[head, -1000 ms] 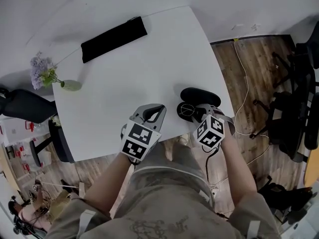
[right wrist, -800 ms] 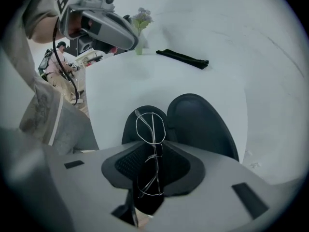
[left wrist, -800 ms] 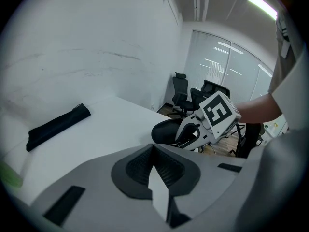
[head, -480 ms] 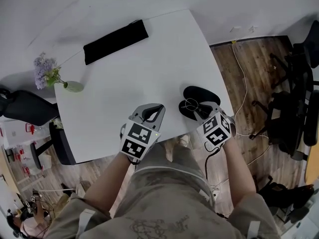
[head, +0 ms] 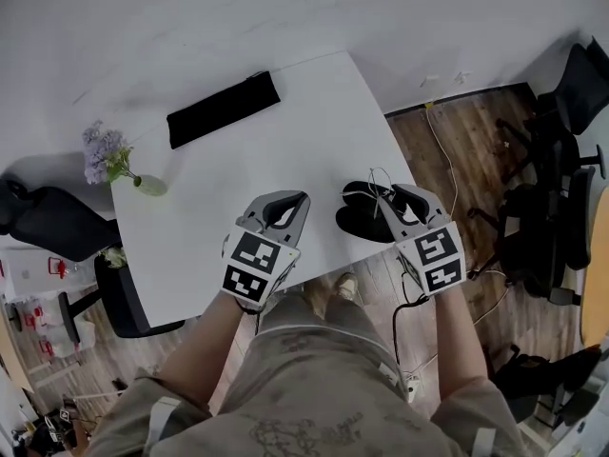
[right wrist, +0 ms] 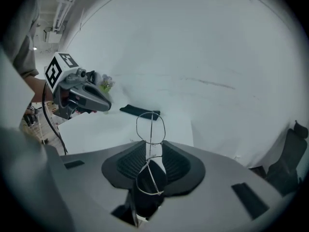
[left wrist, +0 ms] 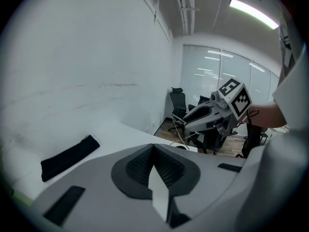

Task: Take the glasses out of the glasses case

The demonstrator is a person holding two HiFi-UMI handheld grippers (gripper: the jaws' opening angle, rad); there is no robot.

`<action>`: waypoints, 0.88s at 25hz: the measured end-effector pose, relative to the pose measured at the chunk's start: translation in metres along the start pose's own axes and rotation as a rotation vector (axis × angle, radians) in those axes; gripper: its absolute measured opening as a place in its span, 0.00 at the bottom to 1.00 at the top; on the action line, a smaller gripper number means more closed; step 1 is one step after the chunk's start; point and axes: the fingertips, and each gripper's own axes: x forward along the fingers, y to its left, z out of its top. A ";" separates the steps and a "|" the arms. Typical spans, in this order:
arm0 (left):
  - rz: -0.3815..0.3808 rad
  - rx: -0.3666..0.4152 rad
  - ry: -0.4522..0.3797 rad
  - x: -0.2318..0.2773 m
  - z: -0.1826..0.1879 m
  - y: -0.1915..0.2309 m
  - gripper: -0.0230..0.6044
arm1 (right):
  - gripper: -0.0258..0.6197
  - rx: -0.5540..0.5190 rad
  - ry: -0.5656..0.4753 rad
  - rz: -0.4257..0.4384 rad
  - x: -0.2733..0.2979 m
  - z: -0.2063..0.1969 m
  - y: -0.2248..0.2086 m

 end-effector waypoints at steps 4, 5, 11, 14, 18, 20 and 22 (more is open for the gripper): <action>0.024 0.033 -0.078 -0.023 0.035 0.010 0.06 | 0.23 -0.029 -0.120 -0.089 -0.041 0.056 -0.008; 0.032 0.042 -0.099 -0.030 0.045 0.012 0.06 | 0.23 -0.035 -0.151 -0.113 -0.052 0.069 -0.011; 0.082 0.121 -0.228 -0.074 0.104 0.019 0.06 | 0.23 -0.062 -0.328 -0.224 -0.116 0.130 -0.015; 0.102 0.168 -0.284 -0.095 0.128 0.017 0.06 | 0.23 -0.076 -0.399 -0.257 -0.144 0.151 -0.011; 0.115 0.186 -0.354 -0.120 0.151 0.014 0.06 | 0.23 -0.077 -0.468 -0.285 -0.173 0.169 -0.003; 0.116 0.196 -0.380 -0.130 0.159 0.011 0.06 | 0.23 -0.071 -0.499 -0.298 -0.187 0.175 0.000; 0.113 0.207 -0.402 -0.138 0.165 0.007 0.06 | 0.23 -0.064 -0.524 -0.314 -0.200 0.177 0.003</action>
